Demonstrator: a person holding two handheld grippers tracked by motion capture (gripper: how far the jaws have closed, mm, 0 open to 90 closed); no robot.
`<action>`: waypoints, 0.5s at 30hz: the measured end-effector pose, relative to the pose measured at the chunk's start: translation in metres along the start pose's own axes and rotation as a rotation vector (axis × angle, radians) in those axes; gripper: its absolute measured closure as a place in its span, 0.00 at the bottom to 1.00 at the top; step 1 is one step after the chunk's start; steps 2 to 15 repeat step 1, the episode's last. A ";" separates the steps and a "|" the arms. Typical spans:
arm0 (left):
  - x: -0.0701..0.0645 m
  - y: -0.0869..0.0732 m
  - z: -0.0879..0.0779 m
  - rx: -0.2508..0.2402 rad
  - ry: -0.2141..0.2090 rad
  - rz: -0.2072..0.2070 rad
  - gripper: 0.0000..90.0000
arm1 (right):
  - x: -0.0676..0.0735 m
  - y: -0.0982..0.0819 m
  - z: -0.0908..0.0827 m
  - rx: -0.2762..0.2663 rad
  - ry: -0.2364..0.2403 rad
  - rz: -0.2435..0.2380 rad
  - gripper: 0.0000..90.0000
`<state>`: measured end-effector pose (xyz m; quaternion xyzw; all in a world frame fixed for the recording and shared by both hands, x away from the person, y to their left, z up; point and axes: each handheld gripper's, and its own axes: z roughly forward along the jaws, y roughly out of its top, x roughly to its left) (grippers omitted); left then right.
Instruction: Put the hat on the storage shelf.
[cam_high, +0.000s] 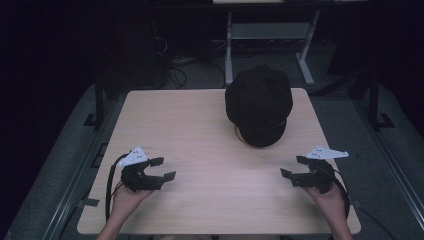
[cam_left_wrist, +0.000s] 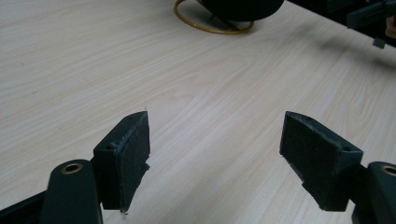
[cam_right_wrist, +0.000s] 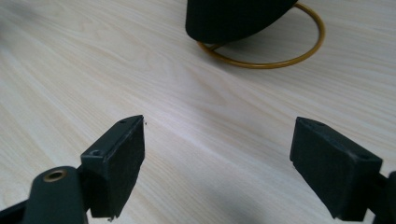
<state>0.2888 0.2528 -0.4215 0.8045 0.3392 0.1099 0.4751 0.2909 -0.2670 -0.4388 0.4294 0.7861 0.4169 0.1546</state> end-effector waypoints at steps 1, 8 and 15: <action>0.000 -0.001 0.000 0.002 0.004 0.006 0.27 | 0.001 0.000 0.001 0.003 0.004 -0.003 0.20; 0.000 -0.001 0.000 0.002 0.004 0.006 0.27 | 0.001 0.000 0.001 0.003 0.004 -0.003 0.20; 0.000 -0.001 0.000 0.002 0.004 0.006 0.27 | 0.001 0.000 0.001 0.003 0.004 -0.003 0.20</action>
